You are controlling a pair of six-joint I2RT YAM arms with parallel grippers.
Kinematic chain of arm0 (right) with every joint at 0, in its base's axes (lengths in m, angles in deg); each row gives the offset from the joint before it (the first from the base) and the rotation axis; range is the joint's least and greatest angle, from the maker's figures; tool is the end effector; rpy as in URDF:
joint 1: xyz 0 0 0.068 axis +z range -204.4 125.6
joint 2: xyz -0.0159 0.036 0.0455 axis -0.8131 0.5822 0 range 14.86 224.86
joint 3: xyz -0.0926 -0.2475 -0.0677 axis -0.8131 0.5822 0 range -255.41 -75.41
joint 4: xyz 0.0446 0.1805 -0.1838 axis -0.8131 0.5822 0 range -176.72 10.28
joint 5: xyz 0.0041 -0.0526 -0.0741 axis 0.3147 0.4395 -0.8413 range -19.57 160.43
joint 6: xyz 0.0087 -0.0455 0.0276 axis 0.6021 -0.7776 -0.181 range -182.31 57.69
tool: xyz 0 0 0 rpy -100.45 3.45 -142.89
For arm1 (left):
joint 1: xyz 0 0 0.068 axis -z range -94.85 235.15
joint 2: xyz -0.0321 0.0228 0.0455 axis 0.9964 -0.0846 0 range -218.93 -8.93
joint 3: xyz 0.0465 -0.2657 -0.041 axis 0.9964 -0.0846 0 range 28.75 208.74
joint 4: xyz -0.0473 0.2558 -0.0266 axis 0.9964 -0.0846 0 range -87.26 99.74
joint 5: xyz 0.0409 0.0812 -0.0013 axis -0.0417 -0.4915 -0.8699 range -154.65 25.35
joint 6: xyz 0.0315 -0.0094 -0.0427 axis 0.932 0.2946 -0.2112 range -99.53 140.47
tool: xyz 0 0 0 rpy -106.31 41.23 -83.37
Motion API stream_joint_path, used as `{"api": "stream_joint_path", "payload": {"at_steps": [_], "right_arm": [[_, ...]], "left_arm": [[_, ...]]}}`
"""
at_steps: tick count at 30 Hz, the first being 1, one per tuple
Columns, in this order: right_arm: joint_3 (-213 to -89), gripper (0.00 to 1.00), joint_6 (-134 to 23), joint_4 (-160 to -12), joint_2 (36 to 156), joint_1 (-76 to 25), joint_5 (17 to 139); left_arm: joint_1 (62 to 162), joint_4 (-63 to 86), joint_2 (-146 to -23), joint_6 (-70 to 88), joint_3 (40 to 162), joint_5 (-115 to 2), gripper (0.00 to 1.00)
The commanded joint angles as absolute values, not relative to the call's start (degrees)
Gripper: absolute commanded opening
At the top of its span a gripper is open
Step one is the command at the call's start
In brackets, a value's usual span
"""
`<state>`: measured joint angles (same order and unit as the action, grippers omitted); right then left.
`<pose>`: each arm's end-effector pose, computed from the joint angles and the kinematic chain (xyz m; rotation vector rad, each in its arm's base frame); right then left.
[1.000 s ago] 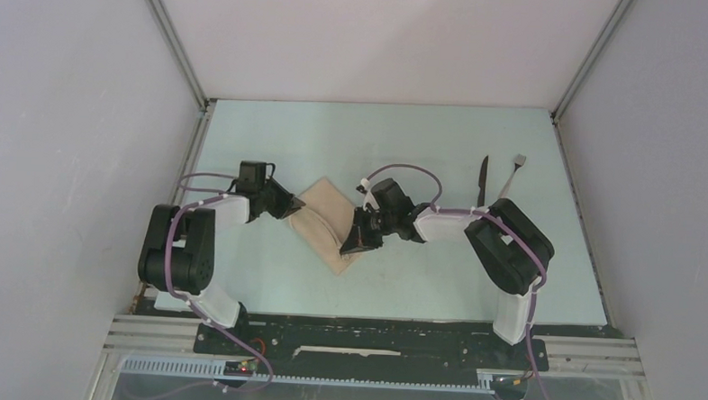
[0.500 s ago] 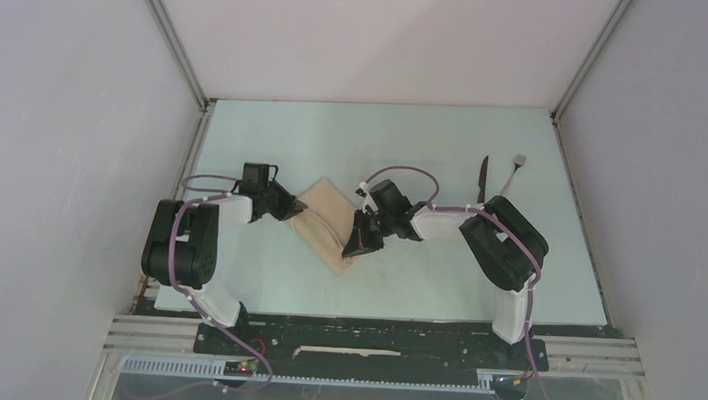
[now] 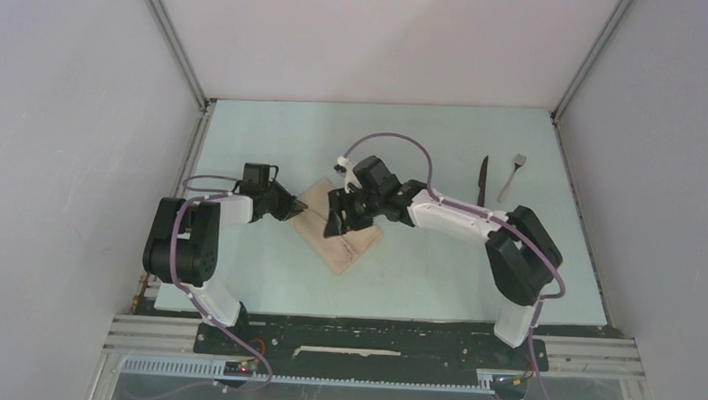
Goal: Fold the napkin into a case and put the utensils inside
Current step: Fold the lower triangle-folded napkin at the center of the board, then smooth out the 2/3-rectangle-folded napkin at the center of the board.
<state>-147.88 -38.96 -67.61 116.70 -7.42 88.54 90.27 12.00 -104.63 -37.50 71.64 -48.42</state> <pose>0.2571 0.2916 0.2233 -0.6804 2.4931 0.8990 0.3088 -0.0377 0.1338 -1.0315 2.3727 -0.7986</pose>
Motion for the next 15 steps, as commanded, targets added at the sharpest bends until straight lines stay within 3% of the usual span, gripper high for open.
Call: {"api": "stream_joint_path", "payload": {"at_steps": [1,5,7,11,13,15], "right_arm": [[-154.7,0.65,-31.5,-84.0,126.6,-9.3,109.5],[-157.7,0.59,-20.8,-100.0,136.1,-9.3,120.6],[-157.0,0.49,-17.0,-104.9,139.0,-9.8,122.6],[-155.6,0.36,-18.3,-102.3,141.6,-10.9,122.0],[-154.5,0.33,-18.6,-102.0,142.5,-11.2,121.2],[-154.1,0.33,-20.3,-100.0,143.1,-11.2,119.7]], "left_arm": [[90.3,13.4,-105.4,-36.7,72.9,-48.9,0.11],[90.3,13.4,-106.2,-36.6,73.5,-48.5,0.11],[90.3,12.6,-106.7,-35.9,74.1,-48.5,0.11],[90.3,12.3,-106.4,-35.1,74.4,-47.9,0.14],[90.3,12.1,-105.4,-35.0,74.5,-46.9,0.21],[90.3,12.0,-103.5,-34.7,74.9,-45.0,0.37]]}}
